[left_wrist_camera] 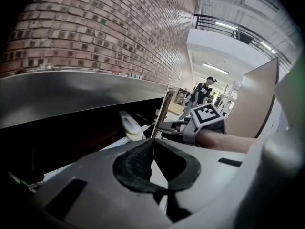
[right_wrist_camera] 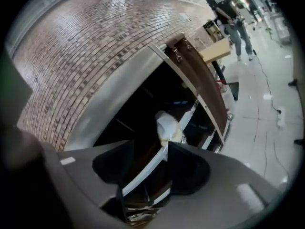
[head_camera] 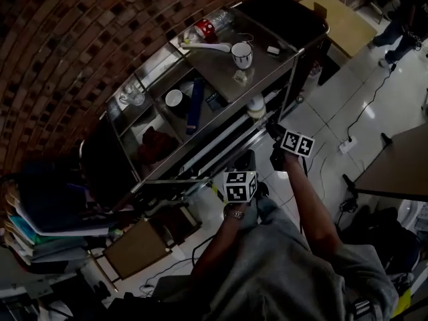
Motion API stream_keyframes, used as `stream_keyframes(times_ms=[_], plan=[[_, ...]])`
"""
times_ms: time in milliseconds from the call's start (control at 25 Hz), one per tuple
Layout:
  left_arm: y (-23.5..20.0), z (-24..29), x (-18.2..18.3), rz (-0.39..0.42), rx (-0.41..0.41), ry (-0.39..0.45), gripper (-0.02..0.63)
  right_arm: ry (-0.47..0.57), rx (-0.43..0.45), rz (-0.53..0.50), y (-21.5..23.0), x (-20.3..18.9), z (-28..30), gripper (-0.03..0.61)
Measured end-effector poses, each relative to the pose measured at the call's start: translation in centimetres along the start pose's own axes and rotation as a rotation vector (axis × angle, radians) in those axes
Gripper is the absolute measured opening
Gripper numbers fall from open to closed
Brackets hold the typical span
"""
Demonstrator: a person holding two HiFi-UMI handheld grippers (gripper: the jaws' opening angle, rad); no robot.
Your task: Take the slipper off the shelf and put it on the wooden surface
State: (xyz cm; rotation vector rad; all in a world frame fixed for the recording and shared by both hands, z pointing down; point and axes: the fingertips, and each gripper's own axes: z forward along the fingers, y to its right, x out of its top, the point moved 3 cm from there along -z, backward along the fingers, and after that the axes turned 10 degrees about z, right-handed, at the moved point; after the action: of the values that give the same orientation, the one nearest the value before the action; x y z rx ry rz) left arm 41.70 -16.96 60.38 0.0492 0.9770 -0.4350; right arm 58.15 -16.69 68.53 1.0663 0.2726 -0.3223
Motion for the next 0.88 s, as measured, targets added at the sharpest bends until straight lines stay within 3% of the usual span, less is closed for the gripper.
stream_keyframes(times_ms=[160,360,520,760,880], plan=[[-1.2,1.1,-0.9,-0.041,0.008,-0.018,0.005,0.005,-0.074,-0.033,3.2,2.4,4.6,0.299],[-1.6,1.1,-2.9,-0.066,0.013,-0.068,0.005,-0.017,-0.134,0.051,7.0,4.3,10.7,0.337],[-3.2,1.3,-4.5,-0.091,0.027,-0.094,0.005,-0.057,-0.200,-0.044,8.4,4.4,14.8,0.377],[-5.2,1.8,-4.9,-0.121,0.054,-0.105,0.005,-0.121,-0.163,0.001,8.8,2.5,18.1,0.373],[-5.7,2.2,-4.8,-0.123,0.060,-0.109,0.005,-0.130,-0.117,-0.015,8.0,2.2,18.3,0.225]])
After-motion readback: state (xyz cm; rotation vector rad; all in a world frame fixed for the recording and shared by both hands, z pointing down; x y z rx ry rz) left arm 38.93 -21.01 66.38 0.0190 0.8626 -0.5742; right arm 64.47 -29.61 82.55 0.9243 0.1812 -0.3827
